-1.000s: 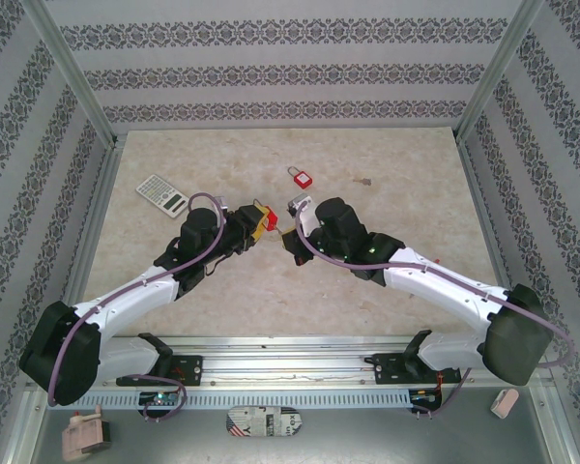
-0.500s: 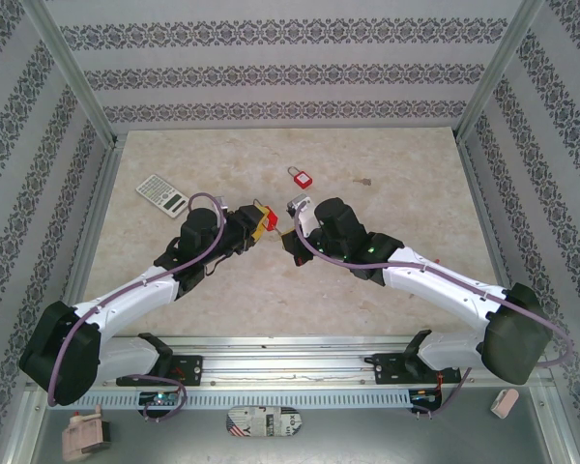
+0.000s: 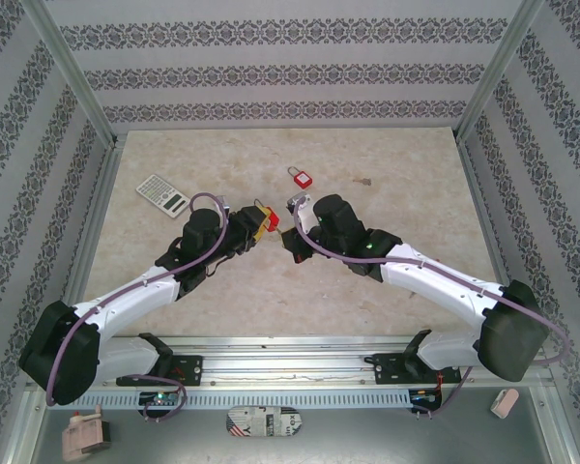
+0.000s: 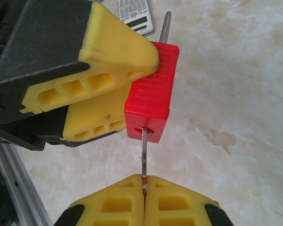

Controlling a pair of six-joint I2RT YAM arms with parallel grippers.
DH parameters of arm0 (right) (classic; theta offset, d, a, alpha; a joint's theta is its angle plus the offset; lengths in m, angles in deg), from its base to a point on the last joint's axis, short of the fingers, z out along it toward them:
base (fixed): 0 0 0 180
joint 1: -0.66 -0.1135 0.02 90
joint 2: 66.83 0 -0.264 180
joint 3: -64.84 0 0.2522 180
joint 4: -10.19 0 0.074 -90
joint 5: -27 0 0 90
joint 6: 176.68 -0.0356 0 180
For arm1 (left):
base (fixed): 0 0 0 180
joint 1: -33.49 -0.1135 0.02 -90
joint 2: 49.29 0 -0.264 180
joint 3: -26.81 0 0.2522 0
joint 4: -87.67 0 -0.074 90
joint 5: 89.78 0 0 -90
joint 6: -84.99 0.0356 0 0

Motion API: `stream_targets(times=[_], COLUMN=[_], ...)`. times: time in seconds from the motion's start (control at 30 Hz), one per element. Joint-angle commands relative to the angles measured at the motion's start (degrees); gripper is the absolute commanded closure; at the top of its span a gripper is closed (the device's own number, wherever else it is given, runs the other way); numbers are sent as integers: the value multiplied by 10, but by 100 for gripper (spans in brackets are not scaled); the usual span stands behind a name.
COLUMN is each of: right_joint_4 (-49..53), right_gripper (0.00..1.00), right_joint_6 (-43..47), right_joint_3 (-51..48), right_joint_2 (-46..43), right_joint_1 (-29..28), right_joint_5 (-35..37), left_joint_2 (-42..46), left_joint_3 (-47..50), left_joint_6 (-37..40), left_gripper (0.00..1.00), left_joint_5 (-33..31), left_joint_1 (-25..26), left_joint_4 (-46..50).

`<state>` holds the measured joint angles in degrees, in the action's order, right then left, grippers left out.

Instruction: Unlock with the key

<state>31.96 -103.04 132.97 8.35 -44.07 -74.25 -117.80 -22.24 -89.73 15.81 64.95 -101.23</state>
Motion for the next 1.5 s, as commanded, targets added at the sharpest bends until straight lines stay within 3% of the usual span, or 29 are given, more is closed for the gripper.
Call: stream_targets(times=[0.0, 0.53, 0.83, 1.13, 1.47], right_joint_4=[-8, 4, -19, 26, -25], right_gripper=[100, 100, 100, 100, 100], right_joint_6=[-9, 15, 24, 66, 58], right_joint_3=[19, 39, 32, 66, 55], right_joint_2=[4, 20, 8, 23, 25], right_joint_1=[11, -5, -4, -1, -6], right_joint_5=[13, 45, 53, 44, 46], left_joint_2=[3, -21, -43, -75, -96], left_joint_3=[-26, -75, -66, -108, -102], left_joint_6=[26, 79, 77, 143, 104], left_gripper=[100, 100, 100, 100, 100], left_joint_5=[8, 1, 24, 34, 53], left_joint_1=[13, 26, 28, 29, 32], left_joint_4=[11, 116, 79, 167, 106])
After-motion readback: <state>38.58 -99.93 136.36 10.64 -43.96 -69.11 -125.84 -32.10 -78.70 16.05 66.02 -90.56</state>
